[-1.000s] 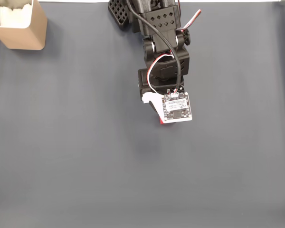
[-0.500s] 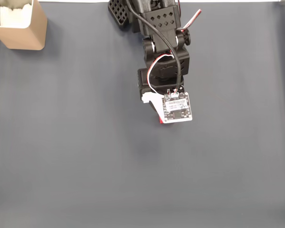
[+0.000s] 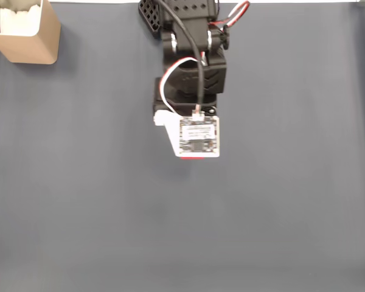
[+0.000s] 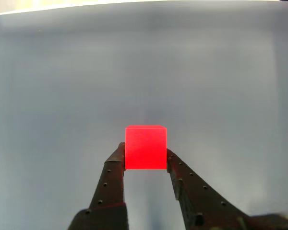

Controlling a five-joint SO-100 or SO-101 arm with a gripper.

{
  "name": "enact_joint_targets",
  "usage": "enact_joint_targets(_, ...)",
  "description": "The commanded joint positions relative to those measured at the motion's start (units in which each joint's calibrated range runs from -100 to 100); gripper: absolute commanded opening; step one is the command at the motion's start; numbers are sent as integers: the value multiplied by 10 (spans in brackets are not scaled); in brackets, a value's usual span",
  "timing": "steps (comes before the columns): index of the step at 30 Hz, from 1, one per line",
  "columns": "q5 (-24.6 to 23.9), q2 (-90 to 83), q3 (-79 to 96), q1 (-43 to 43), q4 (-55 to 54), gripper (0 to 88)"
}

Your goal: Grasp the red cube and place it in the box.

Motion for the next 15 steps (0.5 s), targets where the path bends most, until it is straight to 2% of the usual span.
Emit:
enact_joint_targets(1,9,-24,-69,40,32,12)
enact_joint_targets(15,35,-13,-149,186,92,6)
